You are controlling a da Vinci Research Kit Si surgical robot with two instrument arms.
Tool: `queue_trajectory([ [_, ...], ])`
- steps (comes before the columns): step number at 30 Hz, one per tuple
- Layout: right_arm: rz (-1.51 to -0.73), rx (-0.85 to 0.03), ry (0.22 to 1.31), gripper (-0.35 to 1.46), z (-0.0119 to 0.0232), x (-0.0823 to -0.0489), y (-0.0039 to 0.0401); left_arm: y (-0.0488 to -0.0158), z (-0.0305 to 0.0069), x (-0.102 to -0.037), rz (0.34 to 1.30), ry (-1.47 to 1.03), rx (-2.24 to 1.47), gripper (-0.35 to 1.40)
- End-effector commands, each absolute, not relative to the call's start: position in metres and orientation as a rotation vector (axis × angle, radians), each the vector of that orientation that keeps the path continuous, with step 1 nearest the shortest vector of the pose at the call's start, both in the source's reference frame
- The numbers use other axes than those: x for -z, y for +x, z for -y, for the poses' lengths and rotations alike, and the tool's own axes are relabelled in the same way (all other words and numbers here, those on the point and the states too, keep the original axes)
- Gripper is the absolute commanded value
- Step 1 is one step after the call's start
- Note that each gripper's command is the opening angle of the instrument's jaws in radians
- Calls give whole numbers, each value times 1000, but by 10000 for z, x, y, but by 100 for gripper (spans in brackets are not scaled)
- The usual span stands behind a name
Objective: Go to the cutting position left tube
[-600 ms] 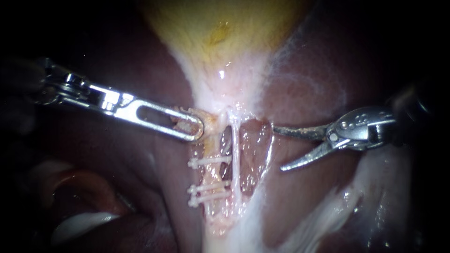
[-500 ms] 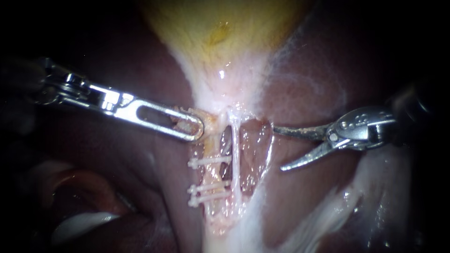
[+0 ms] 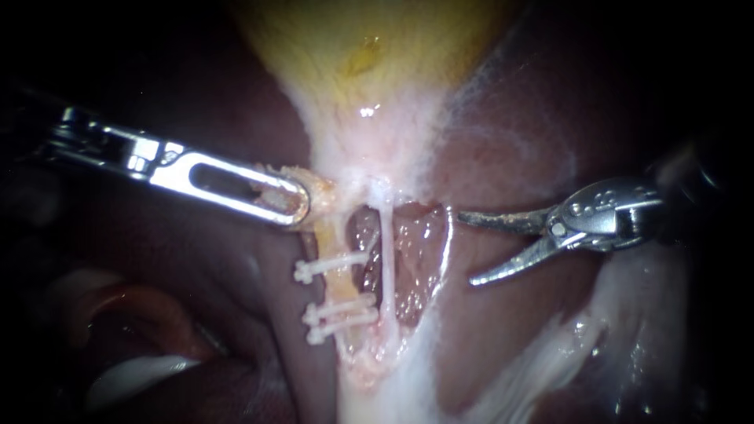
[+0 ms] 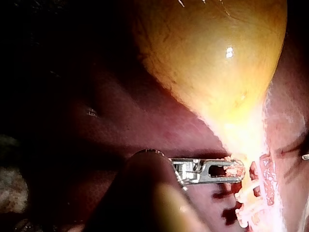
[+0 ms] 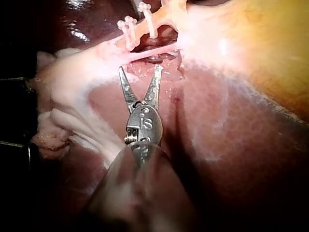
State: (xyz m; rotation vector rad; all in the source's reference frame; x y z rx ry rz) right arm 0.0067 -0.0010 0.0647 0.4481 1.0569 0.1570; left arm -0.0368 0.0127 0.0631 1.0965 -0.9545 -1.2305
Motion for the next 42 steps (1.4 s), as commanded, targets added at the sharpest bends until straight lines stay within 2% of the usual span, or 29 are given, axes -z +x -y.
queue_trajectory([
  [1,-1057,-157,448,144,10,-647,67,-368,-127,-629,958,1099,1231,-35],
  [12,-1060,-151,457,144,12,-649,74,-368,-125,-626,958,1099,1232,-35],
  [32,-1051,-113,543,144,62,-704,153,-374,-121,-618,958,1095,1237,-35],
  [42,-1049,-108,576,144,74,-719,178,-376,-121,-618,959,1095,1237,-35],
])
